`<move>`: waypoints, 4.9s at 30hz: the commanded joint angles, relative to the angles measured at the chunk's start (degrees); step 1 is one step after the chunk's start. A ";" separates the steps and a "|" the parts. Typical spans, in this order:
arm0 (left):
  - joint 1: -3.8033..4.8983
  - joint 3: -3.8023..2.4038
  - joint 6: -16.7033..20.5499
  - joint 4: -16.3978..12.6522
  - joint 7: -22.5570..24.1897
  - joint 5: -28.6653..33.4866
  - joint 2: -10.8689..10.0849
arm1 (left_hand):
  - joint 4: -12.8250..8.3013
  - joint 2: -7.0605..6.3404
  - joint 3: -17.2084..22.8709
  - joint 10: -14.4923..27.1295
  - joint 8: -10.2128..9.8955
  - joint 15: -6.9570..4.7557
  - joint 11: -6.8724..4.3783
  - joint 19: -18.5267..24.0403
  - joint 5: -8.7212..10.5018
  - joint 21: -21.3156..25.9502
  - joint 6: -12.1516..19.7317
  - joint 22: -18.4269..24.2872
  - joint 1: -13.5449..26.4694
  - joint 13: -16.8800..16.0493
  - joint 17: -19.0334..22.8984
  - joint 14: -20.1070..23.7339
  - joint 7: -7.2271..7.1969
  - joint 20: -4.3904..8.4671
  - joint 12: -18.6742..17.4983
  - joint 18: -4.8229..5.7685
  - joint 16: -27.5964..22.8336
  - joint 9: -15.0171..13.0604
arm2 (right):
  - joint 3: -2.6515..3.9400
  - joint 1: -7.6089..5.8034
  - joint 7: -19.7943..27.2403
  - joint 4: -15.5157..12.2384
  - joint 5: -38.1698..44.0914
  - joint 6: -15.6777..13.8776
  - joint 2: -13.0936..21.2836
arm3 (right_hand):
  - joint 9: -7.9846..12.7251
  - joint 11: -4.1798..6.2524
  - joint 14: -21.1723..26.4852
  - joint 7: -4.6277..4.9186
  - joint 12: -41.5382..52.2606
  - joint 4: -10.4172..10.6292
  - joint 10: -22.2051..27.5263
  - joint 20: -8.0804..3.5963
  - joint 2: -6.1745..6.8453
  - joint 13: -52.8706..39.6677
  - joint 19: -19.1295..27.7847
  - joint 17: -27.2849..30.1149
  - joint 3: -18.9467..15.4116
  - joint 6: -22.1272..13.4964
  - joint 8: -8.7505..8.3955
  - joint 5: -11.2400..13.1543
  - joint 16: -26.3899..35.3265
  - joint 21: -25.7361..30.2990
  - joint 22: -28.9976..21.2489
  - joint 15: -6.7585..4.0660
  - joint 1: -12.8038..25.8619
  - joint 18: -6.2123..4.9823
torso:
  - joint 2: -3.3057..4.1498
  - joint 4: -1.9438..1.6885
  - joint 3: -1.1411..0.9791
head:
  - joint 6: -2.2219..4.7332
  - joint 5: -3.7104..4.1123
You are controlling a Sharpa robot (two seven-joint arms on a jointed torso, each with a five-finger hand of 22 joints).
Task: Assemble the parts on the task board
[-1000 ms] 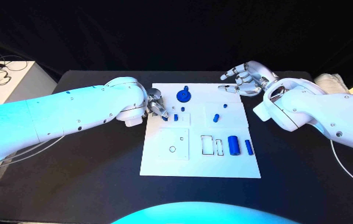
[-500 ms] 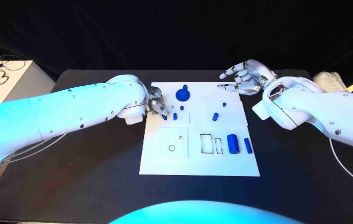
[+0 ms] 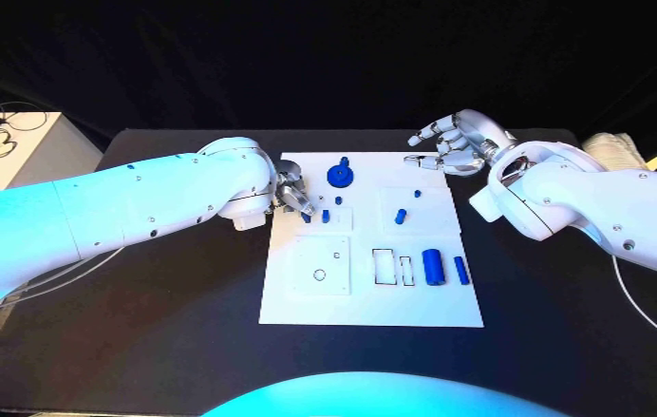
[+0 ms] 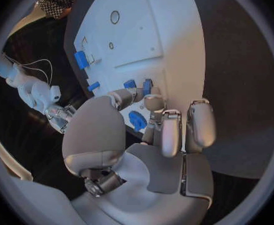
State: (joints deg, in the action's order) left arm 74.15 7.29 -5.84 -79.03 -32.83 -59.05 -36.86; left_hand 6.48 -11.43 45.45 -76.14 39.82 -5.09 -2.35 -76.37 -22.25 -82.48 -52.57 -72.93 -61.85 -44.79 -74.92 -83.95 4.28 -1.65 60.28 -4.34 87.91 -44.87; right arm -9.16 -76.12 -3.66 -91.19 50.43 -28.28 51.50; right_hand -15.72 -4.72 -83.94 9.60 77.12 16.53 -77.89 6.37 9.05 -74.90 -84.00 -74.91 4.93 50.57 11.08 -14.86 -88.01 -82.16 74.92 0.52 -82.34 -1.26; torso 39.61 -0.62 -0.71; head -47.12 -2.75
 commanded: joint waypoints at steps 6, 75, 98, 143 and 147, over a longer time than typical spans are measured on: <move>-0.77 0.54 -2.57 -0.26 -0.17 -1.28 0.23 | -4.44 0.20 4.17 -0.46 0.41 -0.53 -0.50 -0.66 0.23 -0.40 -3.47 -0.28 0.21 -0.15 -11.46 -5.09 -3.18 -0.03 0.30 0.40 0.27 -1.98 | 0.01 0.03 0.78 -0.09 0.57 0.71 0.05 | 0.09 0.00 -5.01 -0.04 -0.22 0.00 0.41 -0.16 0.06 -2.10 -2.30 -11.49 0.03 -0.07 0.19 -0.21 0.23 0.27 9.62 -0.18 0.51 -0.72 | 0.01 0.00 0.03 | 0.05 0.04; -0.78 0.54 -2.80 -0.75 -0.88 -2.07 -0.69 | 0.40 -0.12 -4.53 -1.84 0.45 -1.23 -1.33 -0.95 1.19 -0.23 -5.83 -0.59 6.22 -0.48 -12.18 -5.27 -4.33 -0.18 0.35 0.48 0.66 -2.63 | 0.01 0.03 0.81 -0.20 0.57 0.56 0.30 | 0.18 0.00 -4.98 -0.04 -0.26 0.02 0.47 -0.17 0.10 -2.02 -2.27 -11.39 0.06 -0.12 0.26 -0.25 0.30 0.40 9.55 -0.19 0.72 -0.74 | 0.05 0.00 0.05 | -0.29 0.20; -0.78 0.53 -2.34 0.08 -0.88 -2.24 -0.69 | 5.50 -0.71 -14.09 -1.47 -0.16 -1.24 -1.31 -1.00 1.60 -0.02 -6.21 -0.59 7.05 -0.24 -12.21 -5.27 -4.31 -0.21 0.21 0.47 0.68 -2.73 | 0.01 0.03 0.83 -0.21 0.57 0.37 0.40 | 0.19 -0.01 -4.95 -0.03 -0.41 0.06 0.61 -0.17 0.12 -1.87 -2.19 -11.29 0.03 -0.15 0.26 -0.23 0.37 0.57 9.44 -0.19 0.84 -0.78 | 0.04 0.06 0.02 | -0.14 0.29; -1.52 -2.69 19.52 -2.61 24.53 4.35 -2.80 | 4.92 -1.76 -16.86 26.69 -11.21 7.16 8.24 28.63 2.71 25.31 11.59 32.77 -17.83 19.37 31.10 21.39 5.51 -6.15 -16.64 -5.87 -28.57 6.73 | 0.01 0.11 1.50 0.12 0.52 -0.16 0.42 | 0.29 -0.03 -4.56 0.00 -1.82 0.05 2.00 -0.16 0.14 -0.48 -1.21 -10.04 -0.03 -0.31 0.27 -0.30 1.18 2.77 7.99 -0.17 1.24 -1.30 | -0.01 -0.10 0.08 | 1.16 1.15; -2.32 -2.25 21.96 -1.91 29.32 -1.12 -1.74 | 3.02 -3.14 -16.34 29.87 -13.23 7.87 9.03 29.61 2.84 26.11 12.75 32.93 -19.83 22.18 32.29 23.62 6.15 -6.84 -19.51 -5.89 -29.13 10.02 | 0.01 0.12 1.75 0.25 0.93 -0.26 0.36 | 0.37 0.02 -4.18 -0.04 -3.89 -0.03 3.86 -0.18 0.14 1.54 -0.53 -8.95 0.18 -0.33 0.40 -0.36 1.97 4.30 7.01 -0.22 1.08 -1.63 | 0.02 0.00 0.09 | 1.47 1.26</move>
State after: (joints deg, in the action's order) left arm 71.90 5.07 11.60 -81.03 -11.63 -55.98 -38.87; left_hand 9.71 -14.59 29.04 -46.62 26.72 2.71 6.56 -46.99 -19.74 -56.74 -40.05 -40.01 -81.34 -22.83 -42.72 -60.57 10.46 -8.50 41.01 -9.71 59.01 -35.10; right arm -9.16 -76.04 -2.98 -90.95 50.50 -28.45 51.90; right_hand -15.42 -4.63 -83.94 9.60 73.32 16.53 -74.32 6.37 9.20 -73.42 -84.00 -74.94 4.93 50.57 11.30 -14.85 -86.27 -77.94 74.92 0.52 -81.58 -2.17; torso 39.60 -0.66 -0.63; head -45.82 -1.55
